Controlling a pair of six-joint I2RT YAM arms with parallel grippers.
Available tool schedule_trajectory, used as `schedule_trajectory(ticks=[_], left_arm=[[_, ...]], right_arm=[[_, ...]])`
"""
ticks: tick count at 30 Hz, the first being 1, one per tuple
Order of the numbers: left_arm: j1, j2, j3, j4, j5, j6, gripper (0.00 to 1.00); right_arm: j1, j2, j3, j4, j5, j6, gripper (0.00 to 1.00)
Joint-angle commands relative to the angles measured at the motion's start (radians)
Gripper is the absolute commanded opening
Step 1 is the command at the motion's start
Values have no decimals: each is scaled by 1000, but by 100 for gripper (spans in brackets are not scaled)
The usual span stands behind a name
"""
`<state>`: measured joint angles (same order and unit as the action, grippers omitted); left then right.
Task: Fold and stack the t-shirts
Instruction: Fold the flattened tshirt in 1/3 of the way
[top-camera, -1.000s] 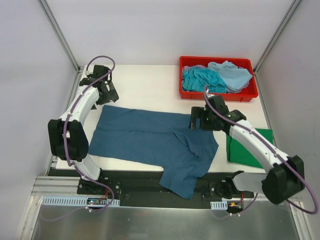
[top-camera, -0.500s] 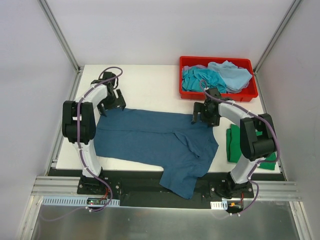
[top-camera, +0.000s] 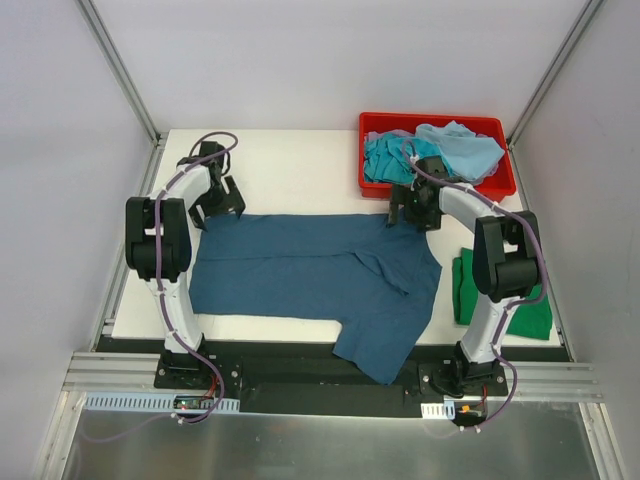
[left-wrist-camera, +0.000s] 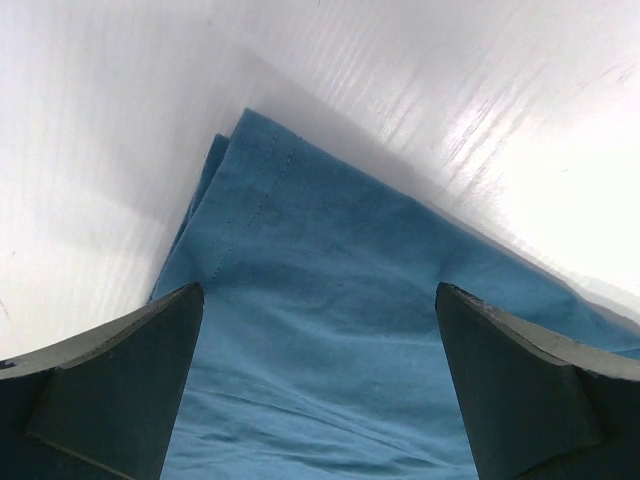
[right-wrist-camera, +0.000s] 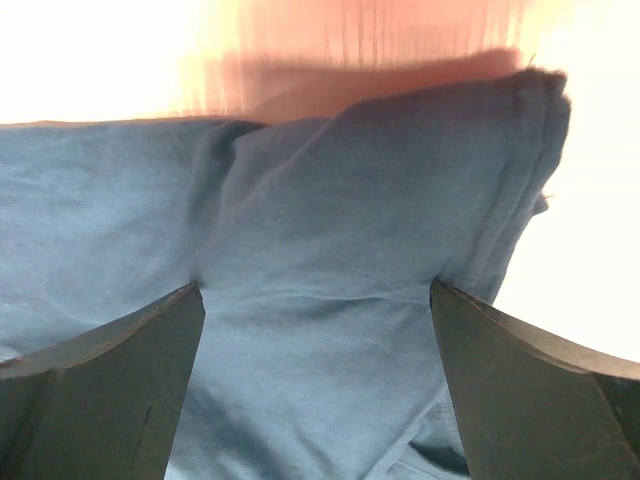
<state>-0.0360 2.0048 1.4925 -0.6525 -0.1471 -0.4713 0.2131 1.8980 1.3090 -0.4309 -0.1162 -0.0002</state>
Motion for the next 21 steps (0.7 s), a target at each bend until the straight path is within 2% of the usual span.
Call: schedule_trajectory(ticks=[1,4,6,9,11,13,17,21], left_arm=[[8,-57,58,-39,-54,3,99],[7,-145,22,-42,-63,-19,99],[7,-213,-27,-42,-66,-55,99],[5,-316,-127,-41,-40,-105,99],[5,-365,-190,-39,-19,-141,99],[-2,-394,-244,-38,4,-153,99],[-33,-425,-322,-38,-45,-182,99],[-68,-423,-371,-18,-48,-181,99]], right_arm=[[3,-59,84,-24,27,-136,97],[44,-172,66,-75,65,-178,97],[101,-265,24,-120,145,-199,97],[237,-379,-74,-176,210,-216,99],[345,-430,-122,-207,196,-196,99],[428,-436,-157,-215,152,-141,92],[529,-398,-192,-180,110,-51,79],[536,-312,-171,-178,173,-3,72]])
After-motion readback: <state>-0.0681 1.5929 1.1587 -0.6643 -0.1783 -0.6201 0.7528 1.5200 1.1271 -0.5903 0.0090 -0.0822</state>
